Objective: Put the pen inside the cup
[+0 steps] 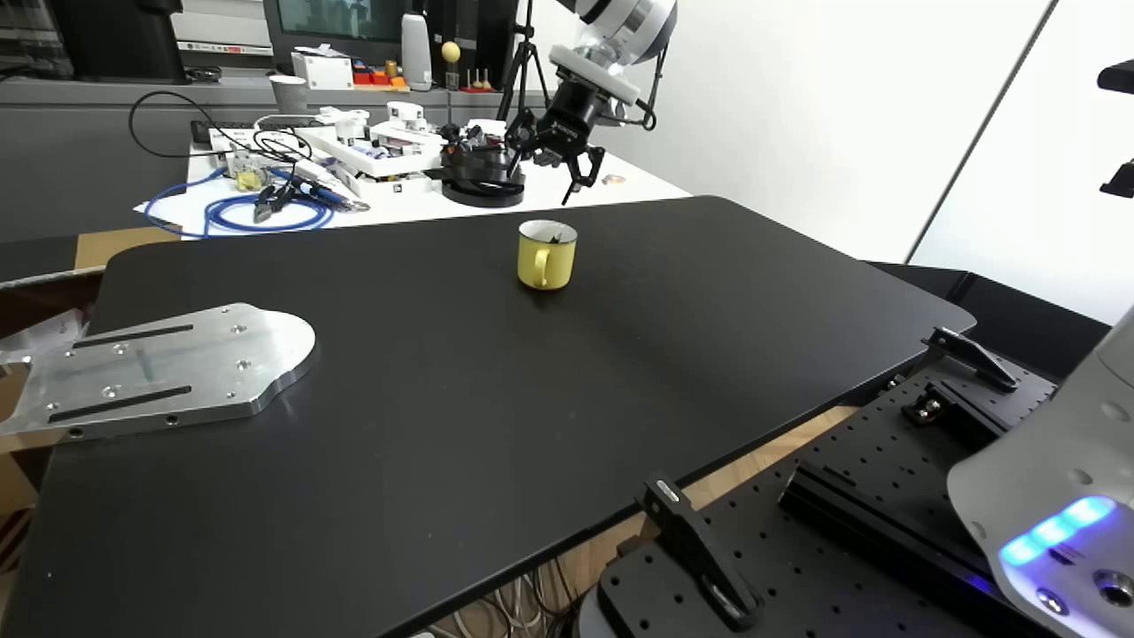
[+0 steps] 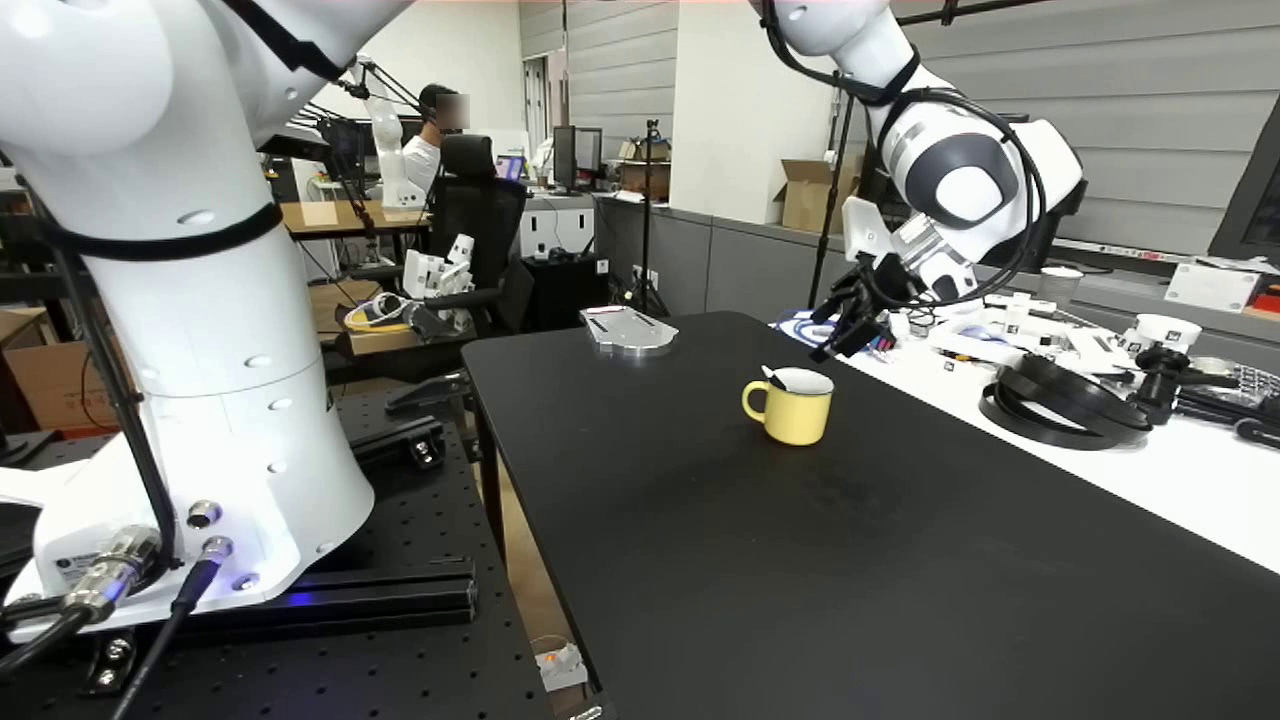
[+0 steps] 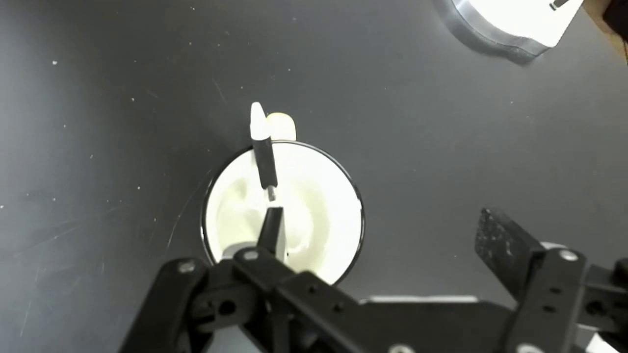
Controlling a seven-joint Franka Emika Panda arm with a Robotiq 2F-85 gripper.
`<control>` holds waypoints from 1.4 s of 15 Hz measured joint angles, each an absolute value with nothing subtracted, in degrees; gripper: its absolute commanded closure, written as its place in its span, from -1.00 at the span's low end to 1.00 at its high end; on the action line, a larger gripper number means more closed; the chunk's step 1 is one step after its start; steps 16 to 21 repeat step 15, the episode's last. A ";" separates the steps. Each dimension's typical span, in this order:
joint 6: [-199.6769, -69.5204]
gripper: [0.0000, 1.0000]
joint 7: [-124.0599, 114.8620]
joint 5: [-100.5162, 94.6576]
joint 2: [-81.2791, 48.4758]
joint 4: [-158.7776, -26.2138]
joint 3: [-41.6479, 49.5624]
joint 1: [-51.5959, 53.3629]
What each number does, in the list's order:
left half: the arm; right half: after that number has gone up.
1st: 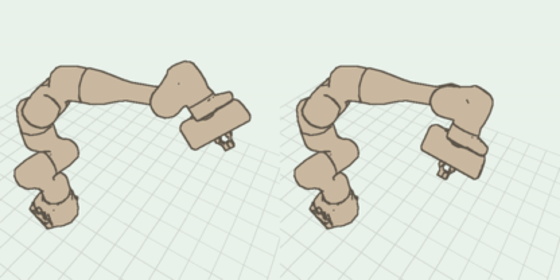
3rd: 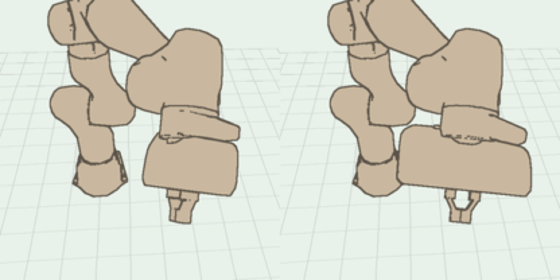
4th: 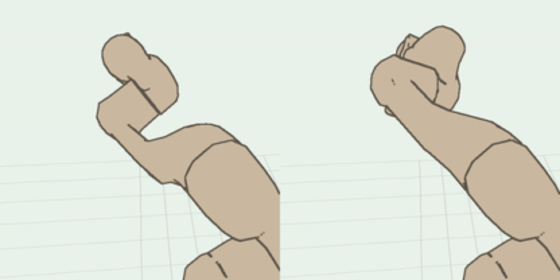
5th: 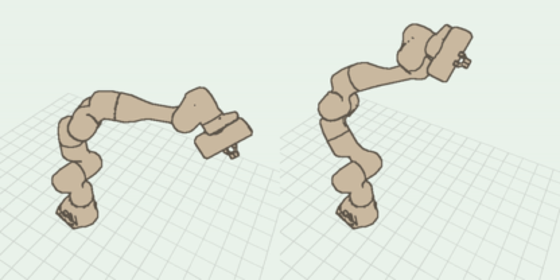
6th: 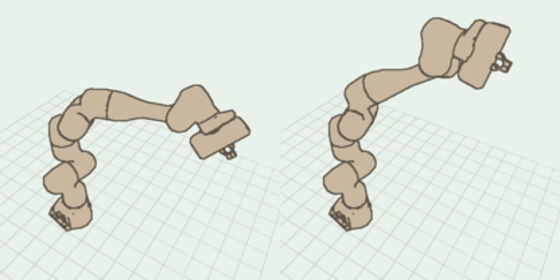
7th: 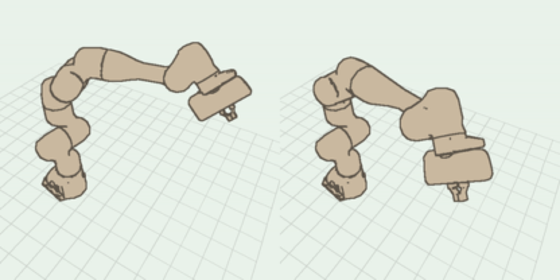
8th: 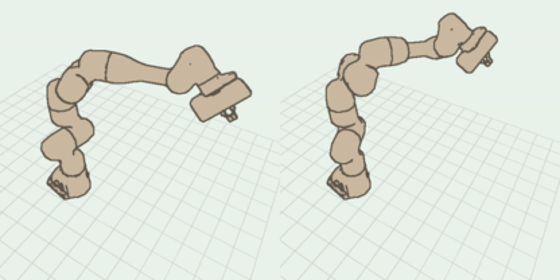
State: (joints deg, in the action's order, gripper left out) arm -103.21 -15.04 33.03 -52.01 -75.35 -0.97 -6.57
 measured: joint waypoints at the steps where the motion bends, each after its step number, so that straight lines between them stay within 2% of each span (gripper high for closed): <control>1: -104.02 -1.00 -14.74 32.57 -51.22 -75.69 -0.92 -6.57; 12: -116.20 -1.00 -7.21 28.88 -37.57 -92.71 -0.40 -6.55; 21: -116.59 -1.00 -6.77 28.71 -36.77 -94.02 -0.36 -6.54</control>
